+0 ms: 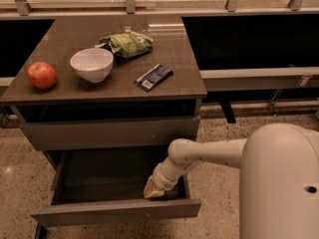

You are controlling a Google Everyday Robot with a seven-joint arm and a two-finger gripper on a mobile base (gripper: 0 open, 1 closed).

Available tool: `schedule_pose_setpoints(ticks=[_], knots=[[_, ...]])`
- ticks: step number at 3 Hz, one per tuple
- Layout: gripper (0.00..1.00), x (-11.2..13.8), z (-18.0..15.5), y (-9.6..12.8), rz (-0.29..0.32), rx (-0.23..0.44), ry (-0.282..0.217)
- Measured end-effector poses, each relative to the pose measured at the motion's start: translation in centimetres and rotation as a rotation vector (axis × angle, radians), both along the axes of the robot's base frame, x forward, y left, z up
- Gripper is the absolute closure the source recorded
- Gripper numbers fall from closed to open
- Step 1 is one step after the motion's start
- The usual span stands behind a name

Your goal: Open middle drawer

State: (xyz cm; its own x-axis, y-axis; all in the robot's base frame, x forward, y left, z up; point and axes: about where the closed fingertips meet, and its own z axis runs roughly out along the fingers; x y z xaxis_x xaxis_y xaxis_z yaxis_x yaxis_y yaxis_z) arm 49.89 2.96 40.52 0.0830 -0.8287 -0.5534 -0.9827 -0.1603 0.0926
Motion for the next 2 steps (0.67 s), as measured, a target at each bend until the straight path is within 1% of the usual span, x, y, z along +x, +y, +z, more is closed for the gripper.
schedule_pose_setpoints(ticks=[1,2], knots=[[1.00,-1.4,-0.4,0.4,0.025,0.022,0.034],[1.00,-3.9,0.5,0.9,0.060,0.082,0.081]])
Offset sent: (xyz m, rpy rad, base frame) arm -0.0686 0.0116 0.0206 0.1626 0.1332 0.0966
